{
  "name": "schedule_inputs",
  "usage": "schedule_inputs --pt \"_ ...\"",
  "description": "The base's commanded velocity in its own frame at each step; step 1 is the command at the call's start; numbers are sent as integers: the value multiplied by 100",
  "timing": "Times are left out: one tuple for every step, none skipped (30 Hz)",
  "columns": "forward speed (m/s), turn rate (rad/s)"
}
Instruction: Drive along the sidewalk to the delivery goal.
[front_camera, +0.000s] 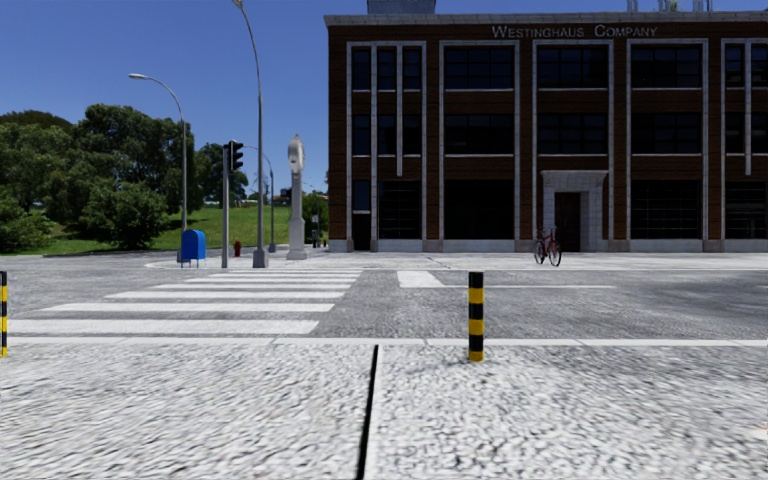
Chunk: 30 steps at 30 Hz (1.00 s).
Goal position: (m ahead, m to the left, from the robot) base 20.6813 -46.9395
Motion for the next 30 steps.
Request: schedule_inputs --pt "200 1" --pt "200 1" --pt "200 52" --pt "200 79" --pt "200 101" --pt "200 106" --pt "200 109" --pt "200 112" --pt "200 112" --pt "200 113" --pt "200 113" --pt "200 113" --pt "200 113" --pt "200 113" --pt "200 113" --pt "200 113" --pt "200 113" --pt "200 113" --pt "200 113" --pt "200 33" --pt "200 33" --pt "200 8" --pt "200 0" --pt "200 0" --pt "200 0" --pt "200 0" --pt "200 0" --pt "200 0" --pt "200 0" --pt "200 -31"
